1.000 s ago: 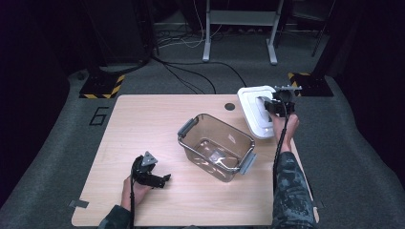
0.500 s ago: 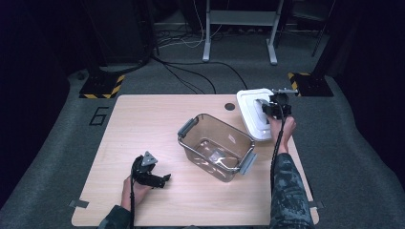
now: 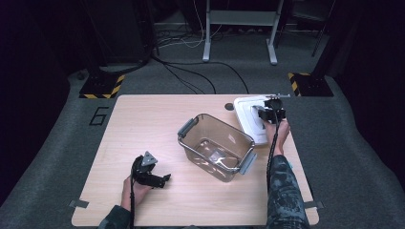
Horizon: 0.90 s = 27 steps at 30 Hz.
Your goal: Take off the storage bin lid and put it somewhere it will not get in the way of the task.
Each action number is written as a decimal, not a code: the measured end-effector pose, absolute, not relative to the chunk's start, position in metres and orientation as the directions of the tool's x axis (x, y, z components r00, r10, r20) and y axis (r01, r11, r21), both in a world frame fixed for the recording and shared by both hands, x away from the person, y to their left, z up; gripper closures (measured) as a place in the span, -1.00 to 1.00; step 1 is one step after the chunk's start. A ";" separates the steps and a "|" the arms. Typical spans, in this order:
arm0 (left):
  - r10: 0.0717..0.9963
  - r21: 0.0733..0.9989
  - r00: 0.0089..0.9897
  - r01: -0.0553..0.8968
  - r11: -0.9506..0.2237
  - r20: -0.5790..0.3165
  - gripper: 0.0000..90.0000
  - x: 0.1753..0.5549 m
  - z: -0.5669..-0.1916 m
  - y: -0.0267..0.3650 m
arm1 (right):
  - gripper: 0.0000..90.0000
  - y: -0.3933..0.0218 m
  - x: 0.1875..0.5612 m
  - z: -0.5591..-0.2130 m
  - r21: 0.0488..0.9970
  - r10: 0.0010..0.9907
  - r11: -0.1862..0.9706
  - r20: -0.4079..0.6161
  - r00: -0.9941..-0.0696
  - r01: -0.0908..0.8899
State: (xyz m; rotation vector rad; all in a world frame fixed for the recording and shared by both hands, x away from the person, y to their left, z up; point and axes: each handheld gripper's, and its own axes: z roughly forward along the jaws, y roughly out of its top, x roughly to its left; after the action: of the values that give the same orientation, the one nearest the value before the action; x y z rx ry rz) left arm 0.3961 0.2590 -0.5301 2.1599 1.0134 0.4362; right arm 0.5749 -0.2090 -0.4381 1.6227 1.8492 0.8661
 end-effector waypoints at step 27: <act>0.773 0.717 0.634 0.539 -0.443 0.001 -1.00 0.396 -0.530 0.259 | 0.46 -0.203 0.583 -0.481 0.670 0.993 0.042 0.052 -0.103 0.741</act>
State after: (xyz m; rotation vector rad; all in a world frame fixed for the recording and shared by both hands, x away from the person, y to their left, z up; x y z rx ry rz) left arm 0.3956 0.2587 -0.5303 2.1556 1.0198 0.4312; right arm 0.5828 -0.2033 -0.4808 1.7445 1.8958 0.7816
